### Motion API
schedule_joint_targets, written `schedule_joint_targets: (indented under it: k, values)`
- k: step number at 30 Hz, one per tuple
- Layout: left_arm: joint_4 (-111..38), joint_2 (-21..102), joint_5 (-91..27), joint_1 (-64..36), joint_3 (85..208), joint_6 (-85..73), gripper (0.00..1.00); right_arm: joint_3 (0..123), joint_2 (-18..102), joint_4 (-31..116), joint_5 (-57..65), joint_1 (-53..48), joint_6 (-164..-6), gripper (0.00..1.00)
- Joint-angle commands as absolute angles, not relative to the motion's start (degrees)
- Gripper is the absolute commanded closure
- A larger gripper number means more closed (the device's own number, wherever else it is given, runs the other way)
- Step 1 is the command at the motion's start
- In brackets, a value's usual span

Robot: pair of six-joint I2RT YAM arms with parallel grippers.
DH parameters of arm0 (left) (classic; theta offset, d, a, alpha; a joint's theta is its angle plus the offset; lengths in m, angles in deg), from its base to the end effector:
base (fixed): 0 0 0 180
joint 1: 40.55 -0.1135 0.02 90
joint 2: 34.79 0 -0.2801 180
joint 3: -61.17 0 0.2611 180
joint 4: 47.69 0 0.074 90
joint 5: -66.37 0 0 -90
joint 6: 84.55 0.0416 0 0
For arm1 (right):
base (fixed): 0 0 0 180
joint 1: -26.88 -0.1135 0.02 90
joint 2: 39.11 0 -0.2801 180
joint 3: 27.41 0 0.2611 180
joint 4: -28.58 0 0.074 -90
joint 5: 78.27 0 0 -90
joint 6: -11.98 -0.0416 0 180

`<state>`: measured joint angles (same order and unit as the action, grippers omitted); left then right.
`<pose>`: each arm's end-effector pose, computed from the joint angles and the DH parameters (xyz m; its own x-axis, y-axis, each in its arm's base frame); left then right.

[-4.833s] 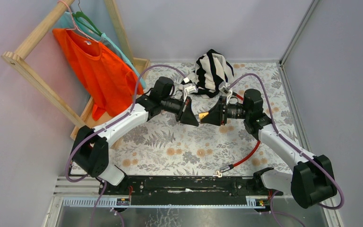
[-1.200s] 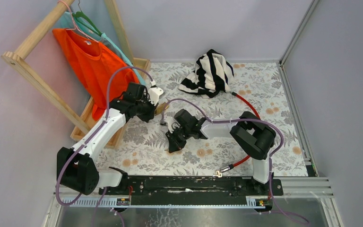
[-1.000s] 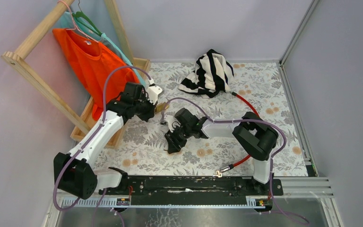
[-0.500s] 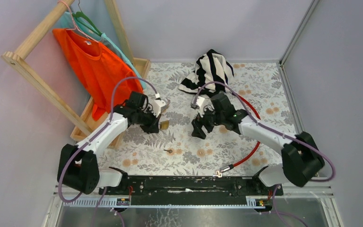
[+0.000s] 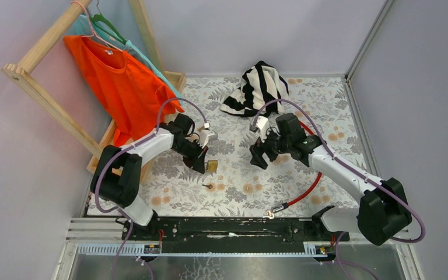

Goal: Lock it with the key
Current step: Place the lock at the center of the board.

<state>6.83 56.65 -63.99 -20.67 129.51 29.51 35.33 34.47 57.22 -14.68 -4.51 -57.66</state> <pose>0.2634 -0.1239 0.1878 -0.6799 0.5762 -0.4536 0.7303 0.4758 -0.4902 0.2321 0.1633 0.2623 -0.2446 -0.5143 -0.8220 -0.9009 0.4339 -0.0034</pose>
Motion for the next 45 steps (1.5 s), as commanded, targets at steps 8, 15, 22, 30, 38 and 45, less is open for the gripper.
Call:
schedule_joint_targets:
  k: [8, 15, 22, 30, 38, 45]
  values:
    - [12.07, 64.01, -65.89, -20.35, 133.17, 37.06, 0.86, 32.22, 32.1, 55.96, -17.71, 3.92, -54.48, 0.12]
    - [12.97, 66.01, -64.5, -20.34, 134.24, 39.24, 0.67, 31.05, 32.84, 55.22, -18.54, 7.05, -53.88, 0.12]
    - [11.61, 66.79, -60.15, -20.64, 135.16, 38.42, 0.51, 31.46, 33.58, 55.44, -19.0, 8.53, -53.75, 0.12]
    - [6.93, 62.24, -48.57, -20.6, 134.28, 33.95, 0.33, 32.99, 33.77, 55.67, -21.97, 8.58, -55.23, 0.08]
    - [-0.3, 59.31, -37.9, -20.6, 138.72, 30.19, 0.21, 34.01, 31.8, 55.93, -22.11, 8.56, -56.84, 0.04]
    - [-6.44, 66.47, -34.06, -20.58, 146.26, 24.29, 0.2, 34.23, 30.37, 55.97, -21.52, 8.53, -57.11, 0.04]
